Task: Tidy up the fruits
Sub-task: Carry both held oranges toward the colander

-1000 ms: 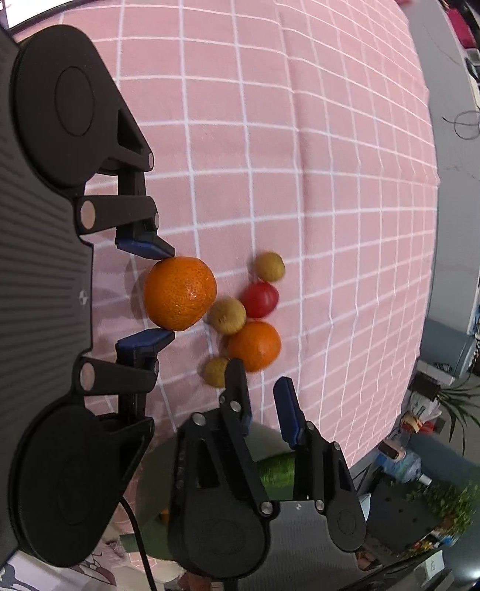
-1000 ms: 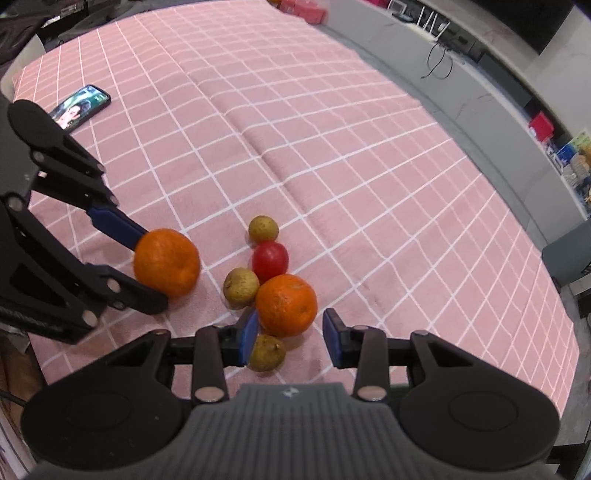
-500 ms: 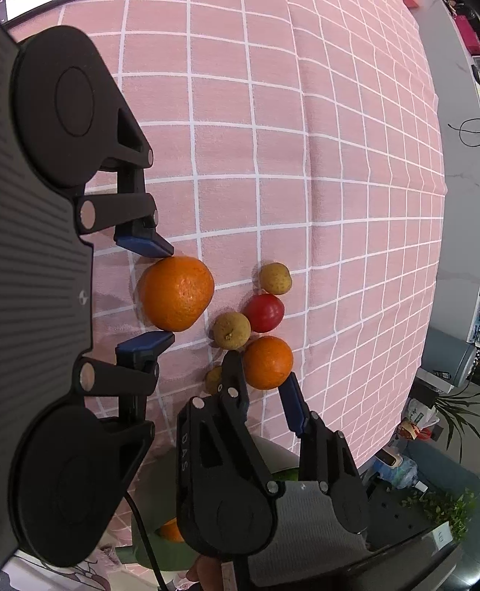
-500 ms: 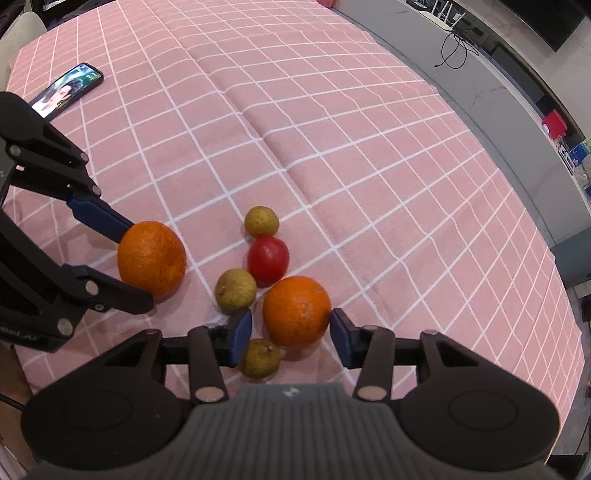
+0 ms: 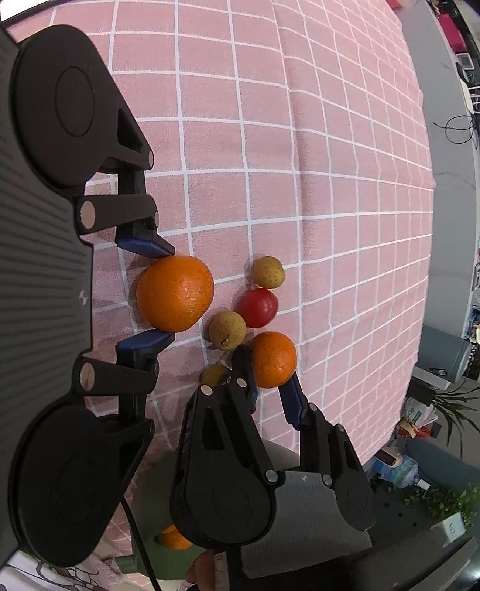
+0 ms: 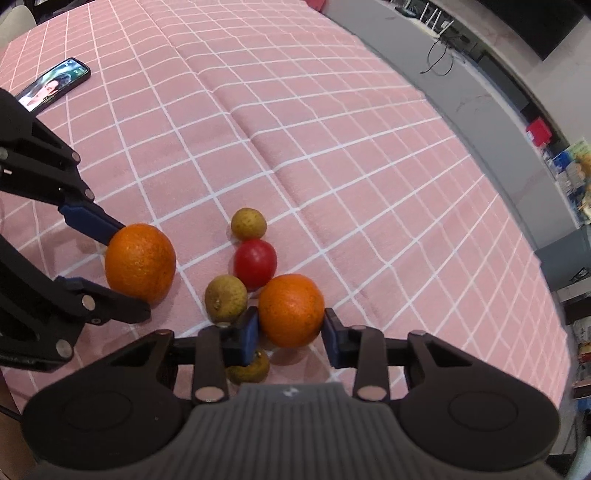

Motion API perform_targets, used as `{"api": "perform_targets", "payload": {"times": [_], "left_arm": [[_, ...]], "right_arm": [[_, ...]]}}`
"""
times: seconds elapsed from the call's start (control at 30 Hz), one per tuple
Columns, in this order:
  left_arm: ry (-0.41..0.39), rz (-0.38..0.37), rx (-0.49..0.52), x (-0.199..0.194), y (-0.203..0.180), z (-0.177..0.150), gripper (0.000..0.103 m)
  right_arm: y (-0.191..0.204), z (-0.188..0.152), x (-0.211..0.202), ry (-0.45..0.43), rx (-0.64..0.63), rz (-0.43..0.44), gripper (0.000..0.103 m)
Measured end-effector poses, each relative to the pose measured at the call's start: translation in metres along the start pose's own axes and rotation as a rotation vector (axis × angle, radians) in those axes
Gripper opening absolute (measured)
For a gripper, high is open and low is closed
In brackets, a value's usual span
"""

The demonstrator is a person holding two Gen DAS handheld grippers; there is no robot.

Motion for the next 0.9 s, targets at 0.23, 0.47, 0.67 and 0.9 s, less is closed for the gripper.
{"api": "perform_targets", "payload": {"times": [0.23, 0.47, 0.67, 0.9], "left_arm": [[-0.051, -0.038, -0.085, -0.029, 0.002, 0.005, 0.047], [-0.097, -0.046, -0.083, -0.061, -0.017, 0.008, 0.047], [-0.122, -0.064, -0.065, -0.074, -0.039, 0.008, 0.047], [-0.121, -0.105, -0.006, -0.073, -0.079, 0.011, 0.047]], "right_arm": [[0.001, -0.006, -0.041, -0.086, 0.054, -0.037, 0.032], [0.007, -0.024, -0.096, -0.186, 0.127, -0.011, 0.032], [0.01, -0.051, -0.125, -0.219, 0.163, -0.001, 0.032], [-0.002, -0.097, -0.142, -0.202, 0.185, -0.04, 0.032]]}}
Point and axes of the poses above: each gripper's, at about its wrist camera, not at the fingertips, and x roughly the way its jaws point, y to its left, z to its top, the point moved 5 cm from there along x, roughly the way its jaws point, and after that the axes turned 6 degrees about y, right-handed, at the moved point
